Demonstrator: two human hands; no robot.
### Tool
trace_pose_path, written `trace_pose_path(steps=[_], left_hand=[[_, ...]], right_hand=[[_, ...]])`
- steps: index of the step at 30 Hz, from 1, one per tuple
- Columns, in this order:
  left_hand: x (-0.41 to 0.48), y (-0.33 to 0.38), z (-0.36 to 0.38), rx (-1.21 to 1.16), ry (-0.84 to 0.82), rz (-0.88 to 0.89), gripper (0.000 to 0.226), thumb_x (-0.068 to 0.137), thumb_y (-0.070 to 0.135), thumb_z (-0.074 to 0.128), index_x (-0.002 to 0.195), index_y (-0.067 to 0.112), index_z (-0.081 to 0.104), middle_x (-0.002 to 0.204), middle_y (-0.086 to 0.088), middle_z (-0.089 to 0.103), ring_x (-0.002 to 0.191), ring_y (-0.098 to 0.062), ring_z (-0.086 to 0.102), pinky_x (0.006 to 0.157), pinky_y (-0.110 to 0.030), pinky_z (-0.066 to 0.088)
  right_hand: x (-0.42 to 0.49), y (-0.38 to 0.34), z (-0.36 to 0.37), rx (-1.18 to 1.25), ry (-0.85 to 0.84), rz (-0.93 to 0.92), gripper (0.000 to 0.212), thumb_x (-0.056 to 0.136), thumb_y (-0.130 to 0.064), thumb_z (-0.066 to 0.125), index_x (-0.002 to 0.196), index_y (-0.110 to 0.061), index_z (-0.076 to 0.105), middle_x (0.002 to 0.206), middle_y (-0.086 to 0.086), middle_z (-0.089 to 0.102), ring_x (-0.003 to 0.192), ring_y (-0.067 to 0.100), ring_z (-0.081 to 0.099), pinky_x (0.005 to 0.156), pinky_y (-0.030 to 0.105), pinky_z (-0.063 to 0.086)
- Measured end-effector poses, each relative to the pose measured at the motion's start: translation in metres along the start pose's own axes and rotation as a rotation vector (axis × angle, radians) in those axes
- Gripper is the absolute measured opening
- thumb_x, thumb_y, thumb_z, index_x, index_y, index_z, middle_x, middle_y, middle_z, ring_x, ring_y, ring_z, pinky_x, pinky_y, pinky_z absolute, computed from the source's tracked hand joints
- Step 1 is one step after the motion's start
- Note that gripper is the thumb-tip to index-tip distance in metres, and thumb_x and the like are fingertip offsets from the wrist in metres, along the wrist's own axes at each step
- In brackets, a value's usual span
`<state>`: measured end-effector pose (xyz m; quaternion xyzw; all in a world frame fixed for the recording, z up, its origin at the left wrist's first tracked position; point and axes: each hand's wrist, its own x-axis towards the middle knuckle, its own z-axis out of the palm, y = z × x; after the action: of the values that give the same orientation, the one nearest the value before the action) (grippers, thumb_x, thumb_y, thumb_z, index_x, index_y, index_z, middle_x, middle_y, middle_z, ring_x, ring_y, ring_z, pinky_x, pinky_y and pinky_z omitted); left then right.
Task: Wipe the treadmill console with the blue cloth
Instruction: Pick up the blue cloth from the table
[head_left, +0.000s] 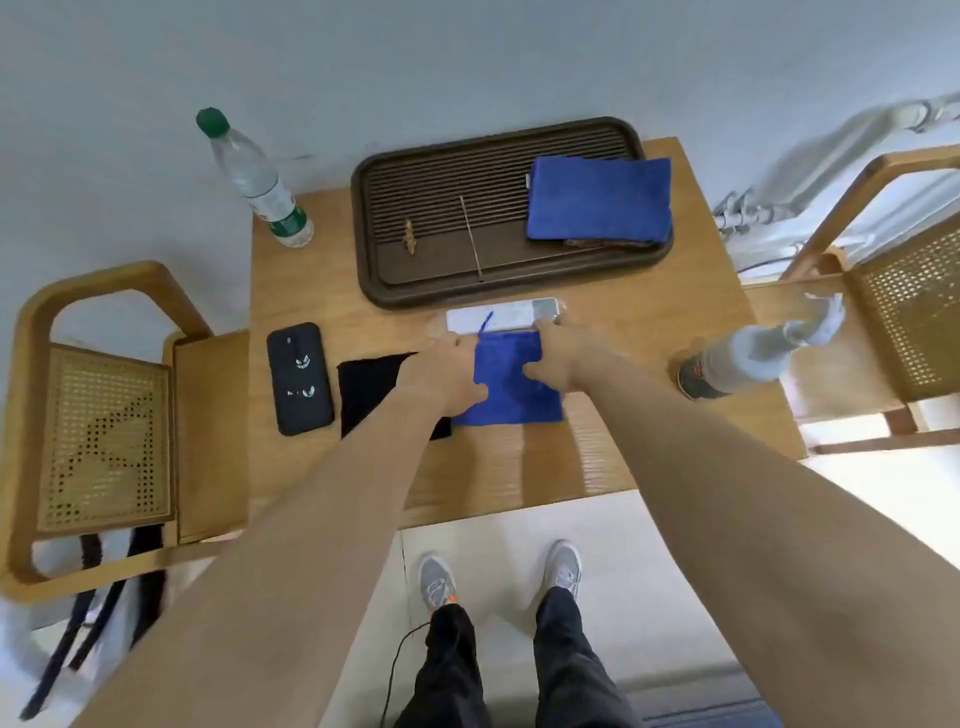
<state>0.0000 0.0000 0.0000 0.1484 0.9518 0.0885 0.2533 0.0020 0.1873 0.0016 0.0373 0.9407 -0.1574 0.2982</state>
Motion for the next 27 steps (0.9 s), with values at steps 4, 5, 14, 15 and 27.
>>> trace_pose_path(steps=[4,5,14,15,27], left_hand=[[0.022,0.007,0.036,0.003,0.065,0.008,0.07,0.091,0.026,0.062,0.153,0.02,0.029,0.15,-0.001,0.04,0.13,-0.025,0.045,0.083,-0.04,0.053],[0.027,0.008,0.044,0.009,0.059,-0.003,0.072,0.092,0.027,0.062,0.154,0.021,0.026,0.149,-0.001,0.04,0.129,-0.027,0.045,0.084,-0.041,0.054],[0.032,0.009,0.055,-0.036,0.245,-0.024,0.012,0.093,0.013,0.056,0.101,0.021,0.05,0.108,-0.001,0.055,0.076,-0.023,0.057,0.063,-0.038,0.055],[0.028,0.01,0.051,-0.047,0.249,-0.015,0.013,0.093,0.013,0.056,0.099,0.021,0.049,0.105,-0.001,0.055,0.072,-0.022,0.056,0.06,-0.037,0.052],[-0.071,-0.002,-0.056,-0.836,0.058,-0.043,0.029,0.088,0.003,0.056,0.064,0.014,0.045,0.066,0.002,0.044,0.062,-0.012,0.041,0.059,-0.026,0.034]], right_hand=[[0.012,0.016,0.037,0.046,0.05,-0.03,0.064,0.09,-0.027,0.058,0.149,-0.015,0.036,0.146,0.015,0.039,0.124,0.038,0.048,0.095,0.04,0.043],[0.015,0.02,0.045,0.07,0.042,-0.028,0.065,0.091,-0.026,0.056,0.151,-0.017,0.034,0.148,0.014,0.037,0.124,0.039,0.047,0.097,0.041,0.044],[0.011,0.026,0.057,0.118,0.17,-0.035,0.003,0.091,-0.02,0.056,0.089,-0.019,0.056,0.094,0.0,0.061,0.094,0.025,0.059,0.072,0.037,0.05],[0.007,0.023,0.053,0.147,0.144,-0.036,0.007,0.093,-0.023,0.057,0.087,-0.02,0.057,0.087,-0.002,0.061,0.089,0.024,0.06,0.068,0.034,0.047],[-0.086,-0.052,-0.03,0.276,0.081,-0.34,0.046,0.096,-0.038,0.055,0.062,-0.007,0.056,0.064,0.011,0.057,0.057,0.022,0.05,0.056,0.037,0.039]])
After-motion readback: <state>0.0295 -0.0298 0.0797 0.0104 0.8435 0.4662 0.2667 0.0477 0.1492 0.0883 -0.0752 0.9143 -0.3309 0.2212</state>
